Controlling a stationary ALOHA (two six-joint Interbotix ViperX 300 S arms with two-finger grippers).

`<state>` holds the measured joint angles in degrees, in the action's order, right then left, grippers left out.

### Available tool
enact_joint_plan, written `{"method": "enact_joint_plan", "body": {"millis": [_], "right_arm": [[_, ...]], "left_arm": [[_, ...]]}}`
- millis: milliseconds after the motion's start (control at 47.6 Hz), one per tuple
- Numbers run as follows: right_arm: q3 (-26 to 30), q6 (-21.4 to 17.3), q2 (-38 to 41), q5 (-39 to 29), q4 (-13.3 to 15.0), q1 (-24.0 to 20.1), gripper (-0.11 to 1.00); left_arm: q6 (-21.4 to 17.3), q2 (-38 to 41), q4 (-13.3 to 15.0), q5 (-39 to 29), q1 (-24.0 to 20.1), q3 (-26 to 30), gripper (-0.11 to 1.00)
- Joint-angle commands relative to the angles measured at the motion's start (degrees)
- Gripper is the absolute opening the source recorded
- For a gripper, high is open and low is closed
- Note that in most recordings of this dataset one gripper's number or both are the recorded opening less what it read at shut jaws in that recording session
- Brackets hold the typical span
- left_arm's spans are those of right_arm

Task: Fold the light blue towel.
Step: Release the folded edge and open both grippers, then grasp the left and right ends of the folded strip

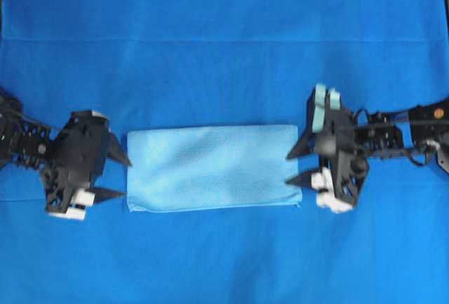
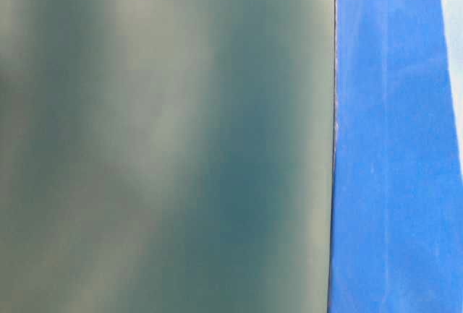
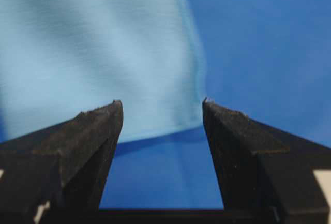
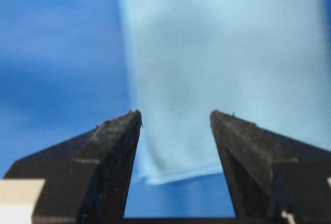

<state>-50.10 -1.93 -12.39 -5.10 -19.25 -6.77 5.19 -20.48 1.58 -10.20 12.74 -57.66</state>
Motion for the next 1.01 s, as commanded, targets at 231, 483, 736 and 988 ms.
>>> {"method": "enact_joint_plan", "body": {"millis": [231, 483, 736, 988], "right_arm": [[-0.1, 0.2, -0.2, 0.8, 5.0, 9.1, 0.6], [-0.5, 0.3, 5.2, 2.1, 5.4, 11.2, 0.6], [-1.7, 0.3, 11.7, 6.4, 5.3, 13.5, 0.6], [-2.8, 0.2, 13.5, 8.3, 5.0, 14.2, 0.59]], "left_arm": [[-0.1, 0.4, -0.3, 1.6, -11.0, -0.2, 0.61], [-2.0, 5.9, -0.3, 6.9, -12.1, -1.6, 0.61], [-2.5, 14.3, -0.3, 13.7, -12.6, -2.7, 0.6], [-2.5, 17.1, -0.3, 13.6, -13.9, -2.7, 0.53]]}}
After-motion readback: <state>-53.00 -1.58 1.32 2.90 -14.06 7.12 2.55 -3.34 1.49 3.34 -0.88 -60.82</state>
